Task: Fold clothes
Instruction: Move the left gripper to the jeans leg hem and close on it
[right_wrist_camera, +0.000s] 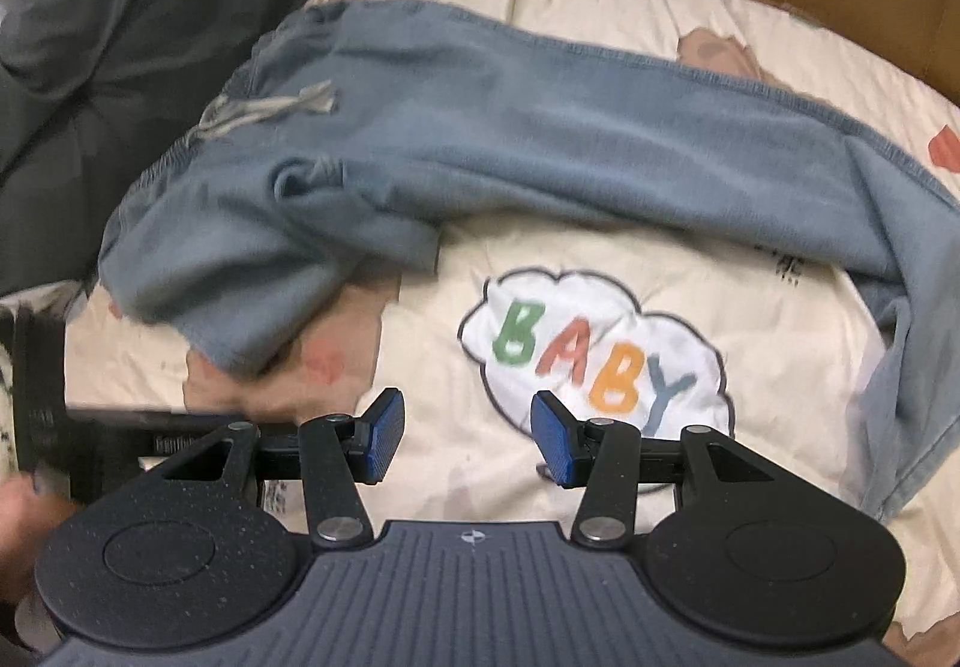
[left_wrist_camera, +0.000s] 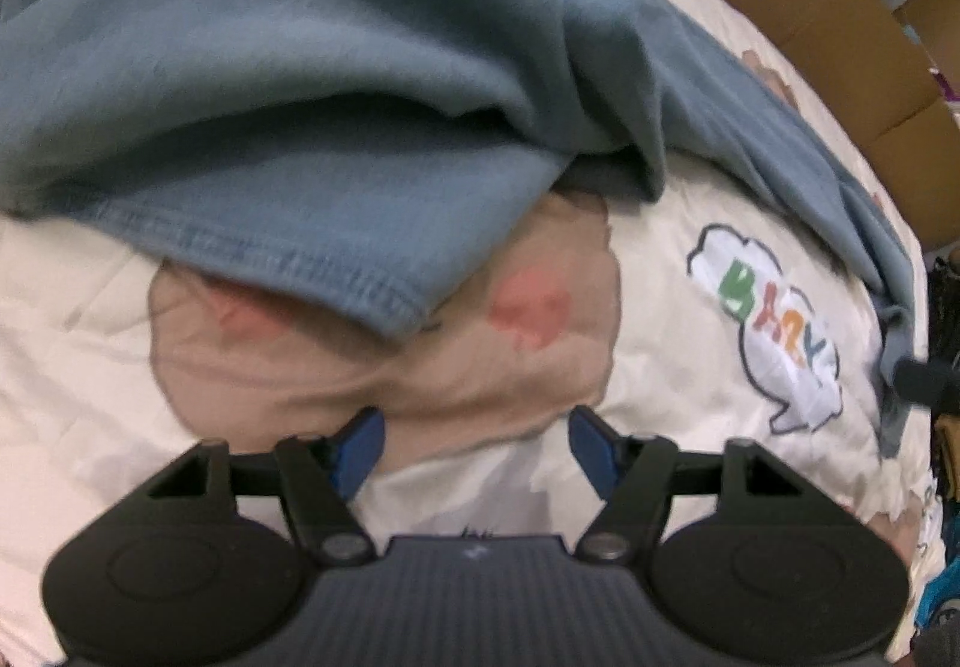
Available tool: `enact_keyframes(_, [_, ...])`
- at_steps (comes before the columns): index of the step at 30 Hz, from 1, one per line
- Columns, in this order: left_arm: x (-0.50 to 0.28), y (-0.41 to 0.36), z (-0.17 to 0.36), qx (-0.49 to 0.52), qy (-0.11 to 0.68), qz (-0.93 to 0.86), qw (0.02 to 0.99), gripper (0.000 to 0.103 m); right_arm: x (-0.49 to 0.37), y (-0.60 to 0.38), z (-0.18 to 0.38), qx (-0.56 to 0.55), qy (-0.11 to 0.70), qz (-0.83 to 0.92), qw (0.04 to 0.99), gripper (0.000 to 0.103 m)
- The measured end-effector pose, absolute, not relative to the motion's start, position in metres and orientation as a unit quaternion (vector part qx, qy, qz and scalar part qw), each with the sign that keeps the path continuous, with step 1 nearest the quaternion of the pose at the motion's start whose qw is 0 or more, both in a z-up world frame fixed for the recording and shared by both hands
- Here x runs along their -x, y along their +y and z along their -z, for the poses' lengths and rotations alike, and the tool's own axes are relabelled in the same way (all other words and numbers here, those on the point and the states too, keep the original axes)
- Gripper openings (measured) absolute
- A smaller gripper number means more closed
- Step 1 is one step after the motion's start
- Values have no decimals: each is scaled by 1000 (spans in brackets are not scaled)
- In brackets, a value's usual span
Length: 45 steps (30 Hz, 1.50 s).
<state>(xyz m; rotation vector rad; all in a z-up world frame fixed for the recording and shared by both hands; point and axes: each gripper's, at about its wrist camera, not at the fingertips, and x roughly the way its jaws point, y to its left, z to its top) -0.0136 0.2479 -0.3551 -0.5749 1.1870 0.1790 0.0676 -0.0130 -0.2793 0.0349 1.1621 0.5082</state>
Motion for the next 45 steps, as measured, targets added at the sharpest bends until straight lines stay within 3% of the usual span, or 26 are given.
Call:
enact_keyframes(7, [13, 263, 340, 267, 511, -87, 813, 47, -69, -14, 292, -51, 554, -235, 797, 54])
enact_keyframes(9, [16, 268, 342, 272, 505, -94, 814, 30, -70, -14, 294, -57, 555, -237, 795, 54])
enact_keyframes(12, [25, 273, 342, 279, 492, -102, 818, 17, -73, -17, 298, -72, 560, -234, 792, 54])
enact_keyframes(14, [28, 275, 339, 273, 485, -112, 823, 17, -74, -20, 302, -78, 564, -228, 790, 54])
enact_keyframes(18, [32, 278, 338, 269, 475, -126, 828, 34, -72, -23, 310, -75, 575, -222, 784, 54])
enact_keyframes(22, [27, 280, 348, 272, 484, -124, 822, 37, -70, -22, 314, -63, 581, -221, 781, 54])
enact_keyframes(27, [19, 276, 359, 277, 468, -116, 831, 51, -69, -23, 313, -53, 587, -219, 778, 55])
enact_keyframes(36, [11, 266, 340, 222, 456, -127, 852, 44, -68, -31, 308, -41, 590, -209, 779, 55])
enact_keyframes(45, [2, 280, 319, 211, 442, -116, 864, 44, -62, -19, 306, -27, 587, -230, 776, 55])
